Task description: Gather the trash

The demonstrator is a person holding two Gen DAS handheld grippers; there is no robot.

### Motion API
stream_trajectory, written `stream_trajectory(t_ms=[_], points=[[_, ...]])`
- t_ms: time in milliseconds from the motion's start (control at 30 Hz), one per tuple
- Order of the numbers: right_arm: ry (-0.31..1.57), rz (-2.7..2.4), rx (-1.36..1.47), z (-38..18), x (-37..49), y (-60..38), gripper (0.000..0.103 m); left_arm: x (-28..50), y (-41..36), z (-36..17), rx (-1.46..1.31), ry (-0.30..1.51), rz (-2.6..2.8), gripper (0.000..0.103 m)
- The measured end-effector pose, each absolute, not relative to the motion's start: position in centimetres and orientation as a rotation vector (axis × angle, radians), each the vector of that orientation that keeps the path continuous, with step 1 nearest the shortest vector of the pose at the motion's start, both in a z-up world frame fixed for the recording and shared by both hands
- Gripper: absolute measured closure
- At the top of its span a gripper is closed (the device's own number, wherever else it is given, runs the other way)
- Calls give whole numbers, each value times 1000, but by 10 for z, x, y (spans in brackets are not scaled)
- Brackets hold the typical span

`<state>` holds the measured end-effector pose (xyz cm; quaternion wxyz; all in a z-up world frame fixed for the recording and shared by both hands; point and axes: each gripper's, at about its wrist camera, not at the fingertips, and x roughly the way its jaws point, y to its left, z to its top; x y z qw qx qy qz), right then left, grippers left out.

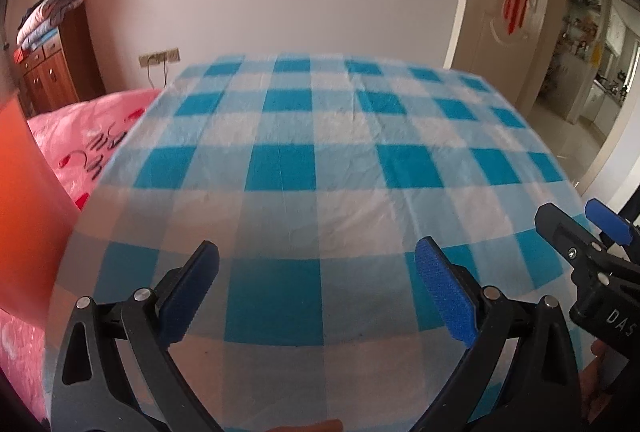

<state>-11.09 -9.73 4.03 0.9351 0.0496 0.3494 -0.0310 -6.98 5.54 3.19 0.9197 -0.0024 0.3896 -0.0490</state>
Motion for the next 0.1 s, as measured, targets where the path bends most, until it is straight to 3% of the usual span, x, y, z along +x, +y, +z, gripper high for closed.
stream_trajectory(t_ms=[100], points=[[779, -71, 108, 28, -97, -99, 6, -61, 53, 23, -10, 837, -88, 4]])
